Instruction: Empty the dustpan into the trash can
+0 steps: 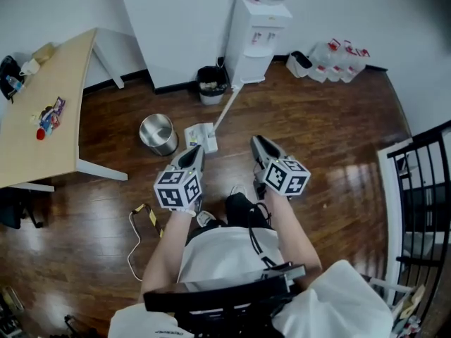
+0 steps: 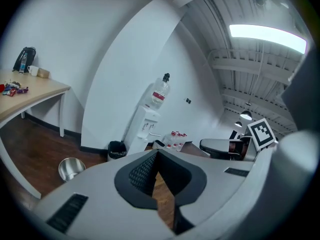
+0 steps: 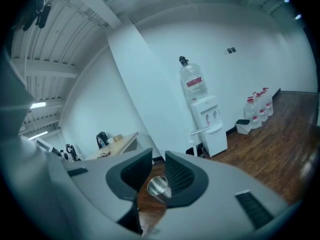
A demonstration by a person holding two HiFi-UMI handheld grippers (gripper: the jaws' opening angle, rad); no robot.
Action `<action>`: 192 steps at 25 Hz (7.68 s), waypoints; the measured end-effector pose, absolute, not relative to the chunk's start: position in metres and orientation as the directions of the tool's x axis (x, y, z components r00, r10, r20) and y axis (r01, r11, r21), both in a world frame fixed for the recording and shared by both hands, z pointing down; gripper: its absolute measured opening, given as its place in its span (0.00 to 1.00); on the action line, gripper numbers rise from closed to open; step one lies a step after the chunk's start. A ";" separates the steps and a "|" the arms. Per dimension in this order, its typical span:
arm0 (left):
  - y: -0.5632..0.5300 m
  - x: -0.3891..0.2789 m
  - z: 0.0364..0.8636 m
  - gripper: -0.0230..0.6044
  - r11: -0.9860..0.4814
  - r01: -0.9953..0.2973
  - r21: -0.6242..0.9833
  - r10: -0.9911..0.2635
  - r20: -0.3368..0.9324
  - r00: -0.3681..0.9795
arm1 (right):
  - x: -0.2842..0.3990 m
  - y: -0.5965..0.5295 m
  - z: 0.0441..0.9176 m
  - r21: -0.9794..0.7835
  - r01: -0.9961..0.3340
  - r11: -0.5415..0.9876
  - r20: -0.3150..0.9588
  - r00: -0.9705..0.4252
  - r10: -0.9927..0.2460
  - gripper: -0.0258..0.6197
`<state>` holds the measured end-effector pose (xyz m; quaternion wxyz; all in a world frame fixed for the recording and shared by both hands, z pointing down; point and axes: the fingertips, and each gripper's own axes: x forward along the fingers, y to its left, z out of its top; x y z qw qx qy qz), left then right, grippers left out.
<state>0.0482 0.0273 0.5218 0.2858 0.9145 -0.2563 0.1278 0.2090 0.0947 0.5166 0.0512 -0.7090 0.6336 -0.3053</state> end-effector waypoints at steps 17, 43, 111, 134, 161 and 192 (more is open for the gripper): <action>-0.042 0.142 0.556 0.03 -0.717 -0.497 0.488 -0.299 0.428 0.853 | 0.297 -0.036 0.602 -0.473 -0.843 -0.257 0.445 0.024 -0.895 0.42; -0.141 0.228 0.642 0.03 -0.606 -0.571 0.553 -0.245 0.553 0.796 | 0.376 -0.179 0.715 -0.499 -0.802 -0.330 0.493 0.051 -0.869 0.45; -0.293 -0.095 0.606 0.03 -0.271 -0.845 0.461 -0.623 0.586 0.519 | 0.259 -0.532 0.352 -0.457 -0.884 -0.097 0.363 -0.086 -0.928 0.30; -0.277 -0.104 0.605 0.03 -0.285 -0.814 0.506 -0.623 0.548 0.558 | 0.107 -0.445 0.387 -0.096 -0.910 0.404 0.288 -0.414 -0.863 0.22; -0.188 -0.117 0.542 0.03 -0.130 -0.882 0.454 -0.765 0.521 0.380 | 0.050 -0.362 0.383 0.086 -0.862 0.500 0.219 -0.474 -0.853 0.22; -0.087 -0.158 0.532 0.03 -0.235 -0.838 0.492 -0.716 0.495 0.492 | -0.027 -0.198 0.422 0.242 -0.858 0.454 0.196 -0.415 -0.888 0.22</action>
